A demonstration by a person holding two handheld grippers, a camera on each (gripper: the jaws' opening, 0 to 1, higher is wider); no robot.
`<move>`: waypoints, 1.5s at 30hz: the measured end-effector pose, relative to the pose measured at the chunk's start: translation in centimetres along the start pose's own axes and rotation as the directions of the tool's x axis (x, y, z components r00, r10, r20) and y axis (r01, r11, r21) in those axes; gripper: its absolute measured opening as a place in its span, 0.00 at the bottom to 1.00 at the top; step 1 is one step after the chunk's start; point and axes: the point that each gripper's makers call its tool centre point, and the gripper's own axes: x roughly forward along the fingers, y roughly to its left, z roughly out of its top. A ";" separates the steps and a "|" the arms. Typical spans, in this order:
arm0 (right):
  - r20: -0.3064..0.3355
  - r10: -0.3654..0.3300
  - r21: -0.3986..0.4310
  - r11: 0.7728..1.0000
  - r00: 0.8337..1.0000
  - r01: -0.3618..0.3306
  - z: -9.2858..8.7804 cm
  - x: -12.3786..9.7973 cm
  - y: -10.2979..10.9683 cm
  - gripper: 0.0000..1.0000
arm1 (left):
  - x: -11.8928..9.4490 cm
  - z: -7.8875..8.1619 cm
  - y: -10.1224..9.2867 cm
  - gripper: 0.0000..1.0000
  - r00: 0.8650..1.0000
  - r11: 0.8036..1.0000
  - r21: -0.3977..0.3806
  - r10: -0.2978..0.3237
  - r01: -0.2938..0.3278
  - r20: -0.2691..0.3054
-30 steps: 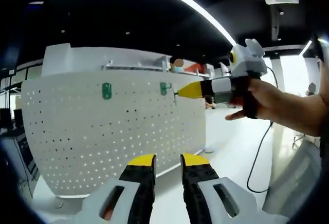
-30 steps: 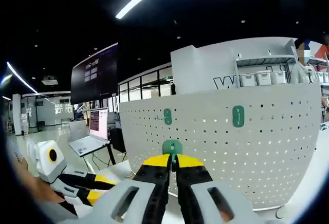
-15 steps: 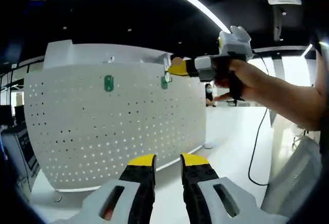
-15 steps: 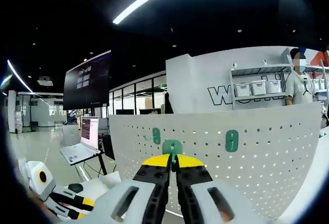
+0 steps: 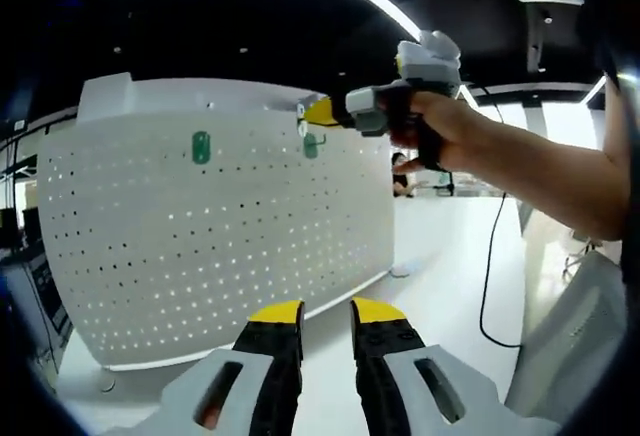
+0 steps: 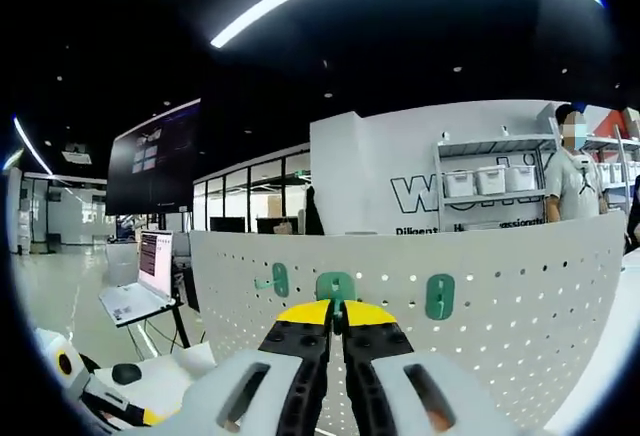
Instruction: Insert the hook assembly into the mounting plate slot until the hook locks in place.
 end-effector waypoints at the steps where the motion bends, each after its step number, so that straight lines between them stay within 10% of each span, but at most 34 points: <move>1: 0.001 -0.004 -0.004 1.000 1.000 0.004 0.0 0.1 -0.1 0.02 | 0.0 -0.1 0.0 0.19 1.000 1.000 0.002 -0.001 0.001 -0.002; 45: -0.049 -0.062 0.003 0.998 0.997 0.063 -2.2 5.0 -1.9 0.02 | 0.0 -0.6 0.2 0.19 1.000 1.000 -0.013 -0.020 0.019 -0.015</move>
